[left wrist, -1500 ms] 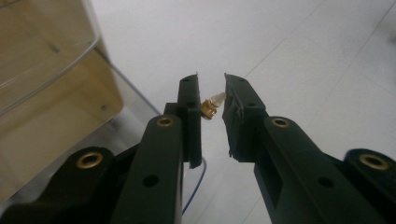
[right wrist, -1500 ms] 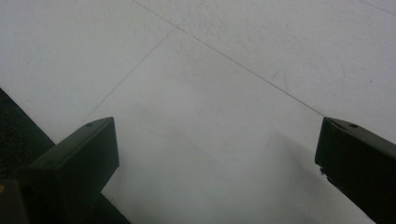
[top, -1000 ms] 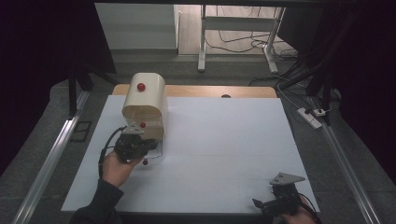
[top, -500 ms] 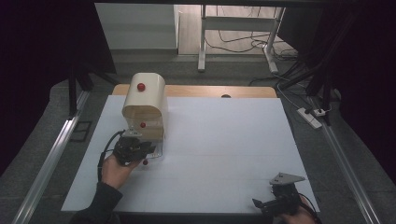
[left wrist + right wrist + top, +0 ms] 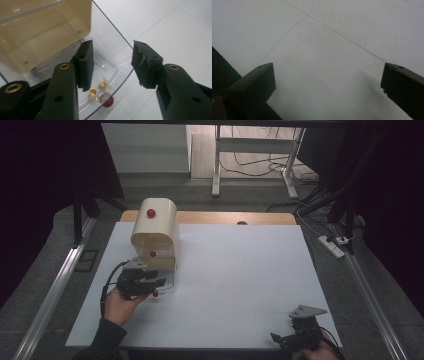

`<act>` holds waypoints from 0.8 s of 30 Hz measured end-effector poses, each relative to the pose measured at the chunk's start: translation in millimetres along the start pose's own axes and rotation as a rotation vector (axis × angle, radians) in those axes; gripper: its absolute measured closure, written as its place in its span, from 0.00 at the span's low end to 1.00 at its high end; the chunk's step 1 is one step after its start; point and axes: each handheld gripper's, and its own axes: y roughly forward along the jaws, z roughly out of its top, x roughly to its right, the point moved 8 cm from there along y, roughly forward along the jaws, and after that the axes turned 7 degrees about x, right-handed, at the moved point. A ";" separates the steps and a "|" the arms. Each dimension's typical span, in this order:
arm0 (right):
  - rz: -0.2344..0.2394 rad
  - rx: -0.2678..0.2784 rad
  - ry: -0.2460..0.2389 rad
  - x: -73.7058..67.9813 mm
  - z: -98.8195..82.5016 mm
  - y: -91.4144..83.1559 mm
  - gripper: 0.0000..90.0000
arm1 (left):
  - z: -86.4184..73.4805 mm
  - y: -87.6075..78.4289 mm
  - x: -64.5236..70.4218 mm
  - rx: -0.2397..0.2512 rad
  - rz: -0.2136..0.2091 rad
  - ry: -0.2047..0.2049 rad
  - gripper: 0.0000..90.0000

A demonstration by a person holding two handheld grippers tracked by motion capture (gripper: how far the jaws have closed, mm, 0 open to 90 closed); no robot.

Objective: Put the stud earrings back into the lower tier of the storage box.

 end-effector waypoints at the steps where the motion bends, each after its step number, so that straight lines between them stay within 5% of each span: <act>1: 0.000 0.001 0.000 0.1 0.1 -0.1 0.00 | -0.4 -0.7 0.3 0.001 -0.002 -0.004 0.53; 12: 0.000 0.002 0.000 -0.1 0.1 -0.2 0.00 | -4.2 -7.7 5.9 0.014 -0.006 -0.018 0.33; 24: 0.000 0.001 0.000 -0.1 0.0 -0.1 0.00 | -10.4 -19.2 17.2 0.055 -0.057 -0.026 0.19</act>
